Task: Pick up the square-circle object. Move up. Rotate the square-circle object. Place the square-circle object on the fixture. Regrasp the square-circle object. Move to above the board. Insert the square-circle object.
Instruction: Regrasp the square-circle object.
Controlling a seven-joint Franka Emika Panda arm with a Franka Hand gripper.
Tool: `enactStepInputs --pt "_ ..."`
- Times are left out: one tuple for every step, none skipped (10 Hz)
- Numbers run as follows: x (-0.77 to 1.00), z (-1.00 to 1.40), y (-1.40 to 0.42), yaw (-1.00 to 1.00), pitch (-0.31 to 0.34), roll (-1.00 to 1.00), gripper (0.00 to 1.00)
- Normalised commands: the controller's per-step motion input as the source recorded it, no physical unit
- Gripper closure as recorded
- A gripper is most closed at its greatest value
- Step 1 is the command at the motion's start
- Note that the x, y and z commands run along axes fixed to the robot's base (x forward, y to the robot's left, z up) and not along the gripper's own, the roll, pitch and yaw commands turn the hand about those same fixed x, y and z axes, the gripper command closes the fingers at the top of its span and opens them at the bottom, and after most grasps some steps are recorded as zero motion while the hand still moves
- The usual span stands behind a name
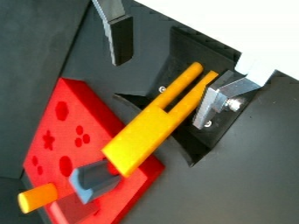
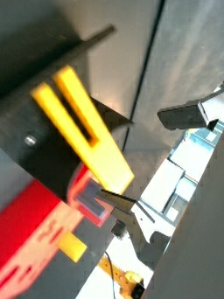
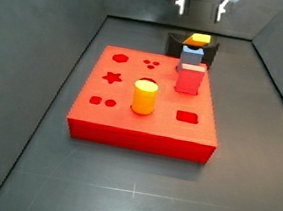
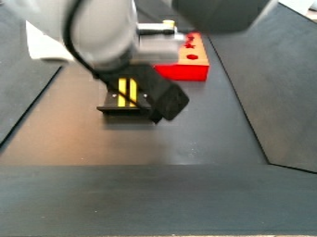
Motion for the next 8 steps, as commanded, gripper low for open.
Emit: enactStepInputs --pt "-1.00 0.00 0.00 0.04 -0.059 0.08 0.00" --pt "-1.00 -0.04 0.00 0.04 -0.081 0.07 0.00" --pt "-1.00 -0.03 -0.01 0.02 -0.118 0.08 0.00" --pt "-1.00 0.00 -0.02 0.03 -0.129 0.11 0.00" --pt "-1.00 0.00 -0.02 0.05 -0.124 0.13 0.00" --pt "-1.00 0.00 -0.03 0.06 -0.117 0.13 0.00" --pt "-1.00 0.02 -0.03 0.07 -0.099 0.13 0.00" --pt "-1.00 0.02 -0.03 0.08 -0.077 0.13 0.00"
